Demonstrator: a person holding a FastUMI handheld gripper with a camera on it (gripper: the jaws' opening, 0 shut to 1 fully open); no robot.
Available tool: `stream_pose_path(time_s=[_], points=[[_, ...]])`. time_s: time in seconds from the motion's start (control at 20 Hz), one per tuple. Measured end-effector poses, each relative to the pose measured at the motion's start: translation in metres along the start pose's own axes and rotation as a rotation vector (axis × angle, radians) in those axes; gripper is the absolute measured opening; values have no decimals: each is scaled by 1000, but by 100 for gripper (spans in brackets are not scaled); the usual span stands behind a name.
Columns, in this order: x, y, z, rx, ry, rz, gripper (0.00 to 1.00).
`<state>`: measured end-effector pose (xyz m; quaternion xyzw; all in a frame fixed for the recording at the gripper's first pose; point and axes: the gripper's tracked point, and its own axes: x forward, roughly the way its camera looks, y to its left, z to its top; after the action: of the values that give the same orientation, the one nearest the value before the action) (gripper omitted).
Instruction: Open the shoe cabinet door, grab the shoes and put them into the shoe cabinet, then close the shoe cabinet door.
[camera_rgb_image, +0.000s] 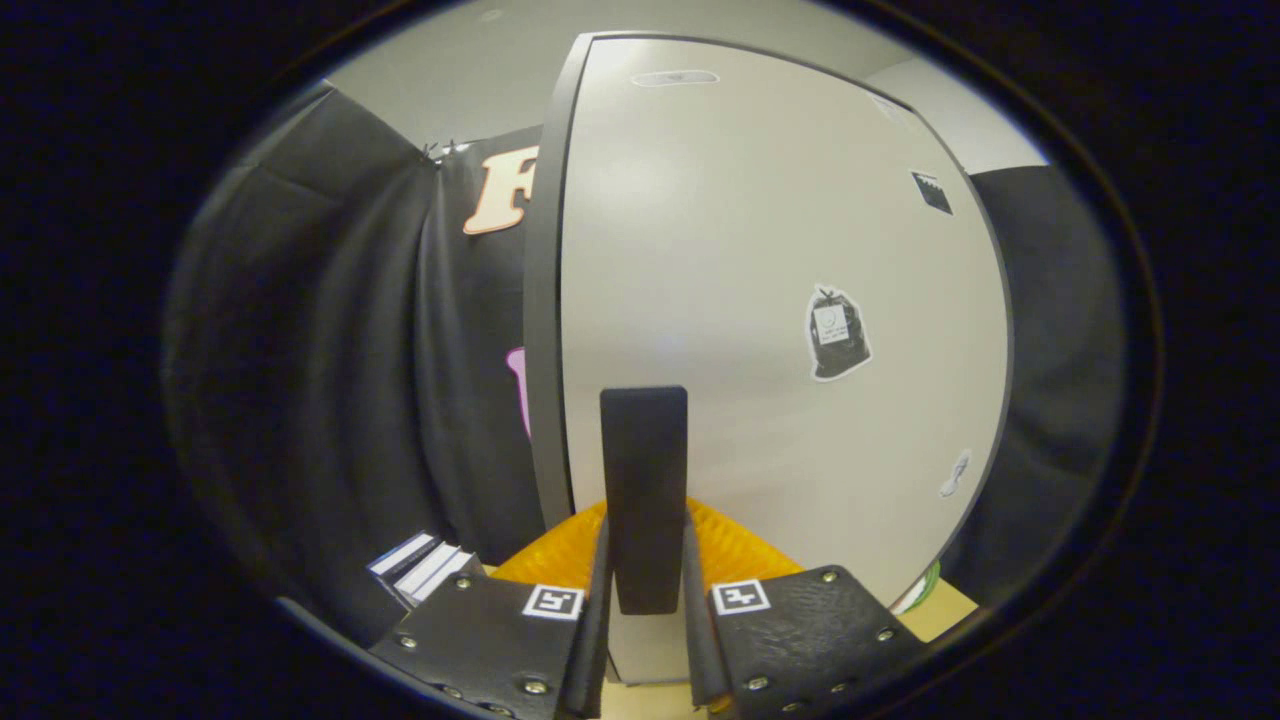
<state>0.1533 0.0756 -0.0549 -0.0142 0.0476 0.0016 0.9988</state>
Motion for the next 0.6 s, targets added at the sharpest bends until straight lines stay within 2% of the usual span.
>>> stream_pose_path(time_s=[0.2,0.25,0.6], points=[[-2,-1,-1,8,13,-12,32],[-1,-1,-1,2,14,-15,24],[-20,-6,-2,-5,26,-8,24]])
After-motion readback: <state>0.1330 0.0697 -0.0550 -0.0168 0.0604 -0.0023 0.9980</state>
